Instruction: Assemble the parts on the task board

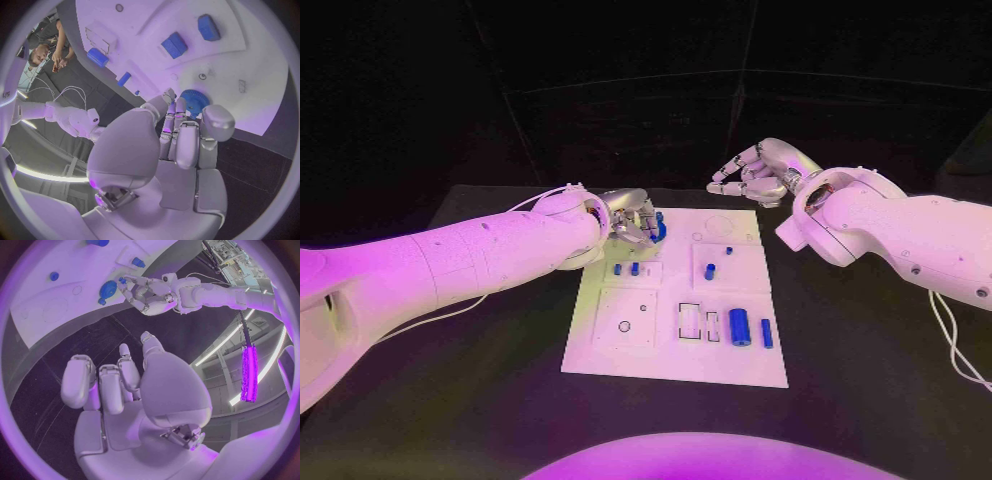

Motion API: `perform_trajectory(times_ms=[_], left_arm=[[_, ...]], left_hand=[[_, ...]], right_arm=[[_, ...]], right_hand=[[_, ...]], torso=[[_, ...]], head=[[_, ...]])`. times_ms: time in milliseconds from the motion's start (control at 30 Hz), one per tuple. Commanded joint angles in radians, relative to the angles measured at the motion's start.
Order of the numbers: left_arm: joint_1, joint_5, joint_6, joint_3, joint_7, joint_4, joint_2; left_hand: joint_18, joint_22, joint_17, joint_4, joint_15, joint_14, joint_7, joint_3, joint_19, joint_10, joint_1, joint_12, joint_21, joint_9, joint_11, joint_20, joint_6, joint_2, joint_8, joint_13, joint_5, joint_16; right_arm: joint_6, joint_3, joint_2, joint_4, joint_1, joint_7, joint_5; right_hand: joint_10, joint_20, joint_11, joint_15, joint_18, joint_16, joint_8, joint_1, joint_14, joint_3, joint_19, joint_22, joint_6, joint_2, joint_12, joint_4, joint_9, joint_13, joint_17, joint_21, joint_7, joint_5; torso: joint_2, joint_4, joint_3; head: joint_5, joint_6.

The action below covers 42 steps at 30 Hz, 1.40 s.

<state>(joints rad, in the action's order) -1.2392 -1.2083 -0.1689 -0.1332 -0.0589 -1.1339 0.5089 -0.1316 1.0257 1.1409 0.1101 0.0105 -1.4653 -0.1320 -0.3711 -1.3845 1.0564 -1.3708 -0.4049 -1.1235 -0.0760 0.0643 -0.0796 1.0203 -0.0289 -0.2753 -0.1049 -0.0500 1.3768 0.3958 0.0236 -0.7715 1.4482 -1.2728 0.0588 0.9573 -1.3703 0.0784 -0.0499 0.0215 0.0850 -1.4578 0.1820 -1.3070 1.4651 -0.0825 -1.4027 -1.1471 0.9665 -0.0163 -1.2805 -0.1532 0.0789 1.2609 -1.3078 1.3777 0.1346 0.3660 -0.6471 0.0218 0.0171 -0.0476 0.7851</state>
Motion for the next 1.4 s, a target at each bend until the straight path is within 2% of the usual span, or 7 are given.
perform_trajectory(times_ms=[33,267,533,800,1400], left_arm=[[-0.002,0.035,-0.008,0.005,-0.001,-0.02,0.021],[-0.003,0.044,0.044,0.009,-0.022,-0.039,0.067],[0.0,0.048,0.079,0.009,-0.033,-0.043,0.095],[0.003,0.049,0.093,0.009,-0.036,-0.037,0.099],[0.007,0.049,0.111,0.008,-0.038,-0.009,0.077]], left_hand=[[0.016,0.001,-0.002,0.0,0.008,-0.02,-0.001,-0.008,-0.008,0.012,0.012,0.007,-0.007,0.002,0.0,-0.002,0.01,-0.004,0.005,0.002,0.002,-0.001],[0.016,0.004,-0.013,0.0,0.008,-0.018,-0.001,-0.009,-0.008,0.017,0.023,0.014,-0.008,0.005,0.0,-0.002,0.014,-0.014,0.011,0.007,0.003,-0.005],[0.016,0.003,-0.015,-0.001,0.008,-0.017,0.0,-0.009,-0.007,0.019,0.028,0.017,-0.006,0.006,0.0,-0.002,0.015,-0.018,0.014,0.009,0.003,-0.006],[0.016,0.003,-0.016,-0.002,0.007,-0.017,-0.001,-0.008,-0.006,0.02,0.034,0.021,-0.005,0.007,0.001,-0.002,0.016,-0.022,0.017,0.012,0.003,-0.006],[0.016,-0.001,-0.019,-0.001,0.007,-0.016,0.0,-0.009,-0.005,0.02,0.034,0.023,-0.002,0.008,0.001,-0.002,0.016,-0.023,0.019,0.012,0.002,-0.008]], right_arm=[[0.0,-0.001,-0.001,0.0,-0.002,-0.008,-0.002],[-0.001,-0.001,-0.002,-0.002,-0.002,-0.005,-0.002],[-0.002,-0.001,-0.002,-0.003,-0.002,-0.005,-0.002],[-0.003,-0.001,-0.003,-0.003,-0.002,-0.005,-0.002],[-0.003,-0.001,-0.001,-0.005,-0.002,-0.005,-0.002]], right_hand=[[0.002,0.0,0.001,0.006,-0.004,0.005,0.002,0.002,0.06,-0.006,0.007,-0.001,-0.008,0.01,0.0,0.001,-0.001,0.001,-0.039,-0.006,0.001,0.006],[0.002,0.0,0.001,0.006,-0.004,0.005,0.002,0.002,0.06,-0.006,0.007,-0.001,-0.008,0.01,0.0,0.001,-0.001,0.001,-0.039,-0.006,0.001,0.006],[0.002,0.0,0.001,0.006,-0.004,0.005,0.002,0.002,0.06,-0.006,0.007,-0.001,-0.008,0.01,0.0,0.001,-0.001,0.001,-0.039,-0.006,0.001,0.006],[0.002,0.0,0.001,0.006,-0.004,0.005,0.002,0.002,0.06,-0.006,0.007,-0.001,-0.008,0.01,0.0,0.001,-0.001,0.001,-0.039,-0.006,0.001,0.006],[0.002,0.0,0.001,0.006,-0.004,0.005,0.002,0.002,0.06,-0.006,0.007,-0.001,-0.008,0.01,0.0,0.001,-0.001,0.001,-0.039,-0.006,0.001,0.006]], torso=[[0.0,0.0019,0.0002],[-0.001,0.0001,0.0005],[-0.002,-0.0015,0.0],[-0.002,-0.0031,0.0008],[-0.002,-0.0036,0.0009]], head=[[-0.002,0.0],[-0.007,0.001],[-0.01,0.003],[-0.011,0.004],[-0.011,0.011]])
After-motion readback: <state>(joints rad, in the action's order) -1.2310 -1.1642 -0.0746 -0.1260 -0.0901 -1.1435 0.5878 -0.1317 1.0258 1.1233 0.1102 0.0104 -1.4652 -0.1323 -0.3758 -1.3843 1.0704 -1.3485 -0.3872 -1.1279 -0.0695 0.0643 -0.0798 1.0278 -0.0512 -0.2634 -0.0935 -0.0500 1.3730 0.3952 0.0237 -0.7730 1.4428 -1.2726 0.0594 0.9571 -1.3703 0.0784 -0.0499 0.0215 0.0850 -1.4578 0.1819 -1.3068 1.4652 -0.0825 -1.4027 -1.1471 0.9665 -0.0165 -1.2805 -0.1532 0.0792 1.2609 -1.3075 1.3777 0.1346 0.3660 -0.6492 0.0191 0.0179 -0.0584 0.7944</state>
